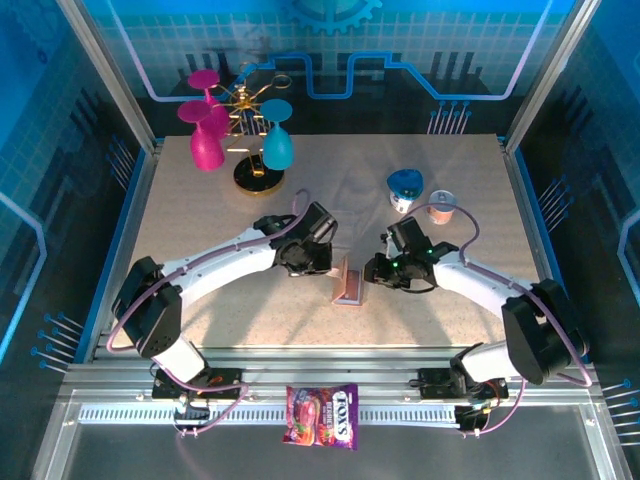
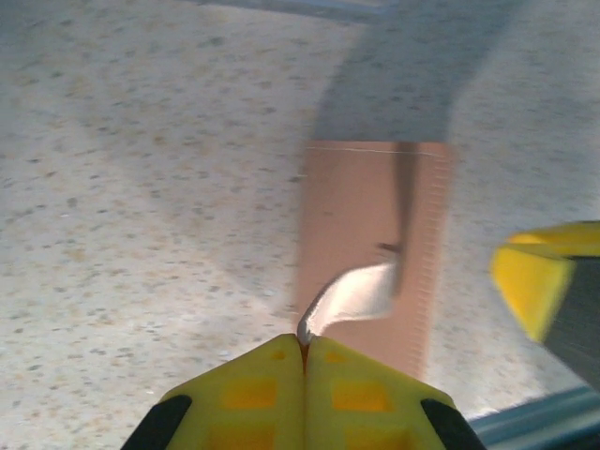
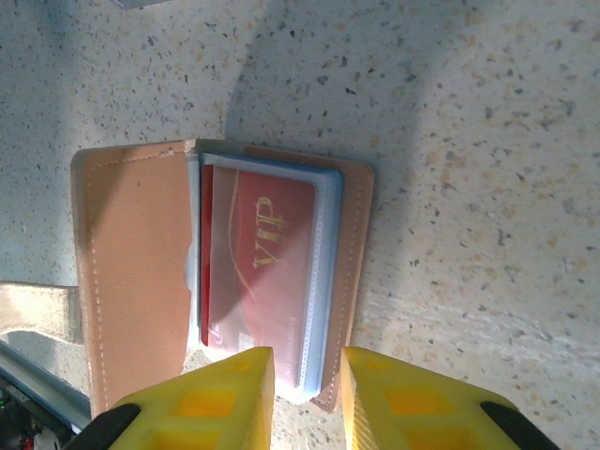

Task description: Take the credit cards out of the card holder

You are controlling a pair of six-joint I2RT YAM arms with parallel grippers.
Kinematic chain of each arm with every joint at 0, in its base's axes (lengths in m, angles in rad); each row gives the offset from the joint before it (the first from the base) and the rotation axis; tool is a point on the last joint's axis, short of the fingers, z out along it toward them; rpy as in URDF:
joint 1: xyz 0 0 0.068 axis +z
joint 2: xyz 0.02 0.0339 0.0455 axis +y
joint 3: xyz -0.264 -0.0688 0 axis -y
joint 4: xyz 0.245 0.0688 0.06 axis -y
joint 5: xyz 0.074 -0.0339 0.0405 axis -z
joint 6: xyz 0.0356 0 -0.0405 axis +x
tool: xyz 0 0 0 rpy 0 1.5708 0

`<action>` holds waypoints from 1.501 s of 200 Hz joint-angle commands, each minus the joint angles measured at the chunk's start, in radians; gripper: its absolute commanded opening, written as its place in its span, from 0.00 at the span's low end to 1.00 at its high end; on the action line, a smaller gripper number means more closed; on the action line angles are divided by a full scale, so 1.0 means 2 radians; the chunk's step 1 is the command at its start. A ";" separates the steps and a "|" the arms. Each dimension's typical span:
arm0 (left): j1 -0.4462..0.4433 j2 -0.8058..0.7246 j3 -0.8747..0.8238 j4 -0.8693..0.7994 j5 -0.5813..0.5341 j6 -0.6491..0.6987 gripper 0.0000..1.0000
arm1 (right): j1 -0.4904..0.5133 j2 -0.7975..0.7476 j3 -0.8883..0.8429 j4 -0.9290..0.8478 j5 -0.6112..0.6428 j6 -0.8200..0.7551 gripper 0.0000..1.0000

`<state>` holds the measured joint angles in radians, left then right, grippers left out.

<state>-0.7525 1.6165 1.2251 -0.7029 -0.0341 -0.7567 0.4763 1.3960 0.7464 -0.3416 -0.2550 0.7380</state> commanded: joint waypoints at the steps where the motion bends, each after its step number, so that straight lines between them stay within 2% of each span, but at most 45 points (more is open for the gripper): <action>1: 0.018 -0.011 -0.033 -0.015 -0.011 0.006 0.03 | -0.005 0.009 0.015 0.003 -0.017 -0.009 0.27; 43: 0.043 -0.019 -0.084 -0.006 -0.010 0.009 0.04 | 0.000 0.015 0.019 0.001 -0.018 -0.009 0.27; 91: 0.066 -0.021 -0.110 -0.001 -0.001 0.014 0.11 | 0.006 0.028 0.030 0.000 -0.020 -0.009 0.27; 126: 0.073 -0.026 -0.114 -0.005 -0.001 0.016 0.21 | 0.014 0.037 0.040 -0.004 -0.018 -0.009 0.27; 171: 0.081 -0.049 -0.094 -0.010 0.008 0.025 0.41 | 0.020 0.037 0.046 -0.013 -0.015 -0.010 0.28; 194: 0.084 -0.054 -0.066 -0.017 0.017 0.032 0.45 | 0.025 0.037 0.046 -0.017 -0.014 -0.010 0.28; 227: 0.084 -0.058 -0.034 -0.008 0.062 0.034 0.46 | 0.034 0.043 0.048 -0.009 -0.024 -0.012 0.28; 256: 0.081 -0.055 -0.029 0.035 0.144 0.016 0.48 | 0.039 0.052 0.046 0.006 -0.034 -0.003 0.28; 272: 0.072 -0.040 -0.023 0.049 0.178 0.004 0.48 | 0.040 0.059 0.047 0.016 -0.042 0.000 0.27; 300: 0.041 -0.011 -0.003 0.060 0.199 -0.011 0.47 | 0.040 0.062 0.045 0.031 -0.052 0.001 0.27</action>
<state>-0.6205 1.5429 1.1679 -0.6231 0.2504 -0.7361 0.5442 1.5078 0.8139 -0.3157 -0.3202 0.7326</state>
